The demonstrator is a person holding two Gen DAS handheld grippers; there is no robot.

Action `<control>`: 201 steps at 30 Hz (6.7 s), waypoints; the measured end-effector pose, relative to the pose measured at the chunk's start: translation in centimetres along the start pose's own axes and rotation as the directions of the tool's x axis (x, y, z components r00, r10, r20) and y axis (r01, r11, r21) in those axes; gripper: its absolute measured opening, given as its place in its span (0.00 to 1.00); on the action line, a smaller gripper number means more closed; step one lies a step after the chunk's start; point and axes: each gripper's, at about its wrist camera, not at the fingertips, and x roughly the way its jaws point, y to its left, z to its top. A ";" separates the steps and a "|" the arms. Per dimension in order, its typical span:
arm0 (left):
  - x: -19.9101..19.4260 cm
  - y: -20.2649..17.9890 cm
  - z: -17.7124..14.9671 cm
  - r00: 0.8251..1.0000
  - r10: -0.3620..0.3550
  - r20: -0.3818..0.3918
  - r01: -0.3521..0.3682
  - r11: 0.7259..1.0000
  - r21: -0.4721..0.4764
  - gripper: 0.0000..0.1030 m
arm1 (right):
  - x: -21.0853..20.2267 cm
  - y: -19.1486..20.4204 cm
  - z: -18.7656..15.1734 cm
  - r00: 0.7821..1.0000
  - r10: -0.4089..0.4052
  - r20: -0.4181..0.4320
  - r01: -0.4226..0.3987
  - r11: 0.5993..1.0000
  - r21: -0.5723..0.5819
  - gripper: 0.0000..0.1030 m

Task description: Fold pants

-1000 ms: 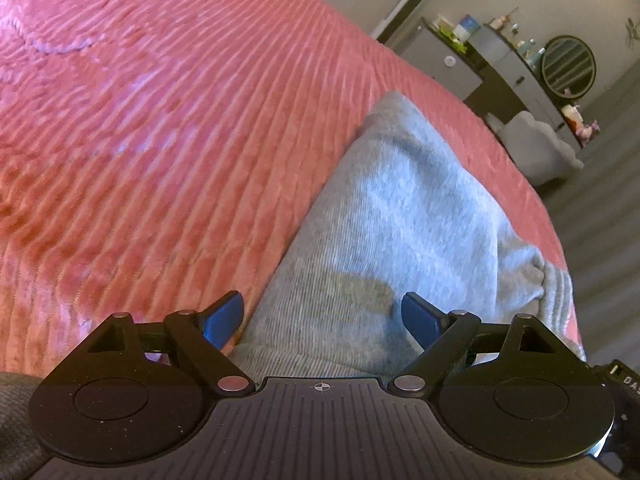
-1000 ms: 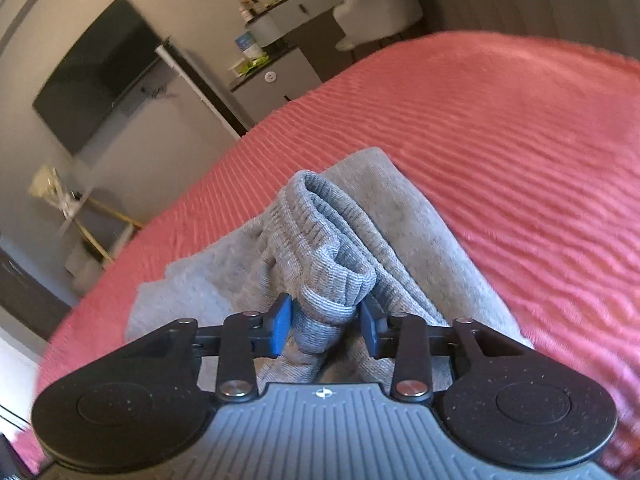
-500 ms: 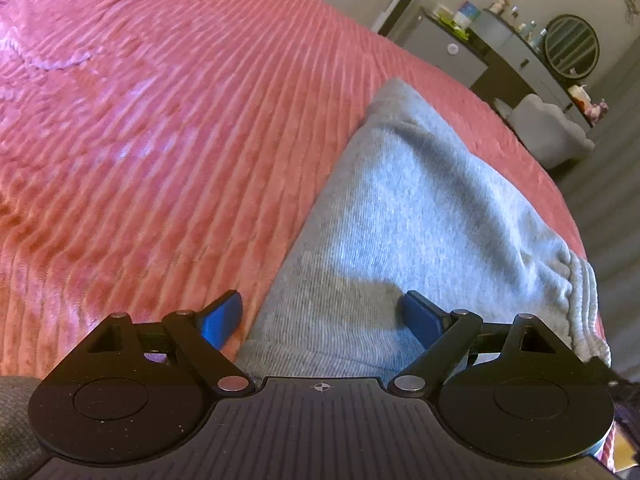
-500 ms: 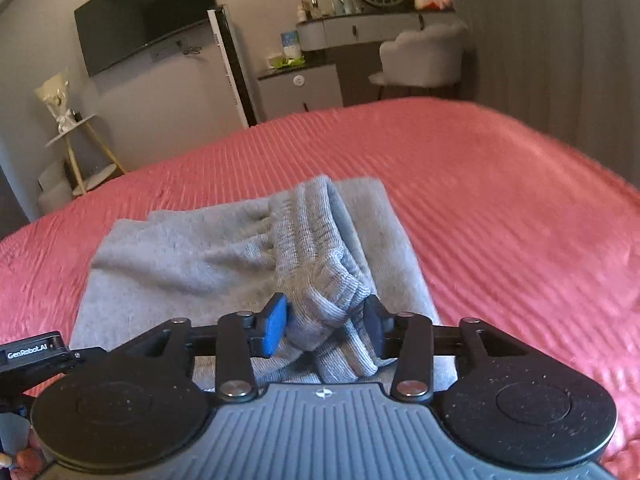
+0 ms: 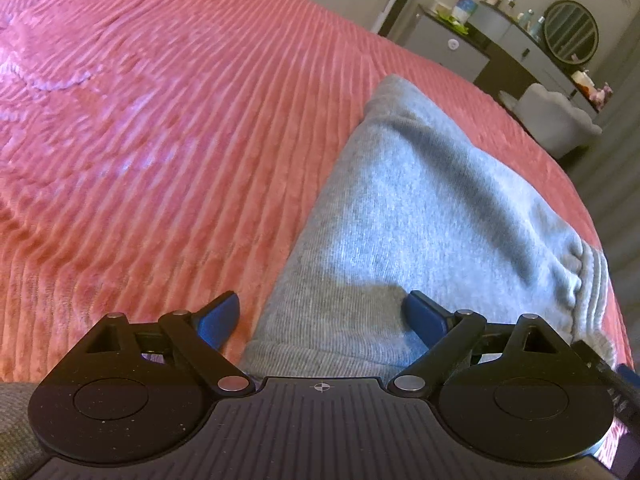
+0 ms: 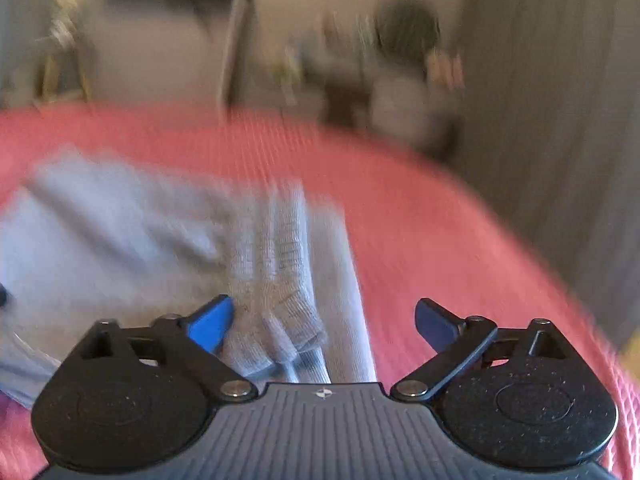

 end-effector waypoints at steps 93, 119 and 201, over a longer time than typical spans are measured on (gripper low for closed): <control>3.4 -0.6 14.0 0.992 -0.089 0.089 0.078 0.989 0.125 0.83 | 10.2 -8.5 13.7 0.920 0.382 0.092 -0.390 0.860 0.328 0.93; 7.4 -0.6 8.5 0.968 -0.192 -0.160 0.190 0.981 -0.027 0.84 | 9.0 -4.3 3.7 0.944 0.303 0.132 -0.330 0.874 0.357 0.94; 1.2 -7.8 -3.7 0.983 0.181 0.034 -0.181 0.916 0.357 0.94 | -2.1 2.5 0.2 0.990 0.144 -0.003 -0.144 0.983 -0.117 0.95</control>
